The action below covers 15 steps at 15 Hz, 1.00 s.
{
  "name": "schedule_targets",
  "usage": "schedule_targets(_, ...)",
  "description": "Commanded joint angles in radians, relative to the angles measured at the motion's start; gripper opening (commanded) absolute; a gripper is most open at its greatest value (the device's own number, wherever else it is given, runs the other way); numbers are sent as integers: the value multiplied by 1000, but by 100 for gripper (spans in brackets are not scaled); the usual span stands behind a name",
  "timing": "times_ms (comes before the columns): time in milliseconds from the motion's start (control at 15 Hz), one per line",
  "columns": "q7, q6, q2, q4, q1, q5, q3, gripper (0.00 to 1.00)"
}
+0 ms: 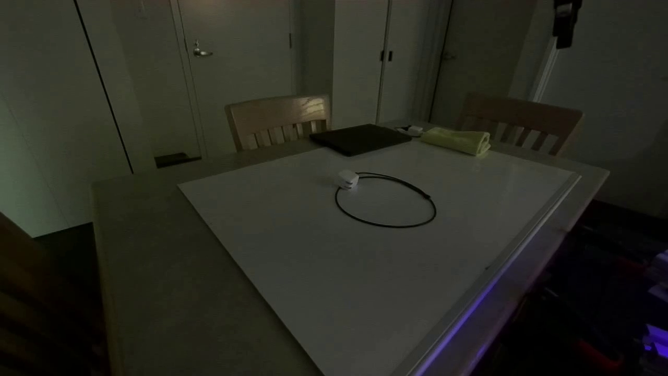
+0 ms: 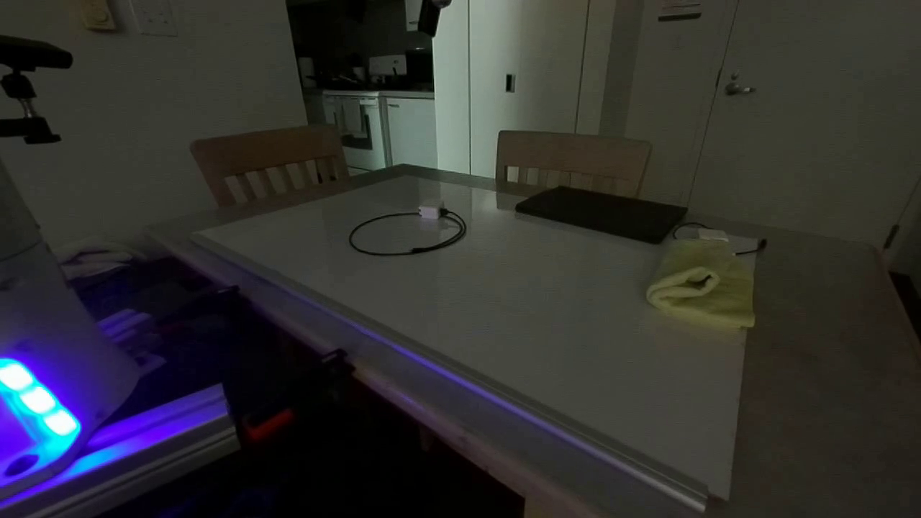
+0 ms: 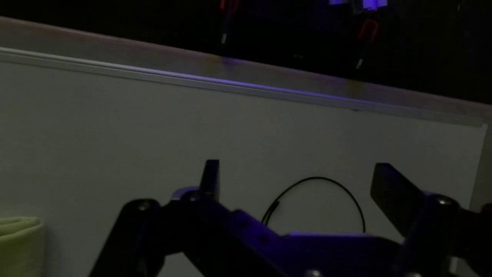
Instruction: Stretch out the ends of the charger at opposite sides
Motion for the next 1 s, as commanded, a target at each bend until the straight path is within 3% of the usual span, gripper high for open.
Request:
schedule_targets(0,-157,-20,140,78,14,23,24,100)
schedule_targets(67,-191,-4,162,79,13,24,30,100)
schedule_targets(133,-120,1,100,37,-11,13,47,100)
schedule_targets(467,-169,1,151,61,-12,14,57,100)
schedule_targets(933,-339,70,232,83,30,16,118,100)
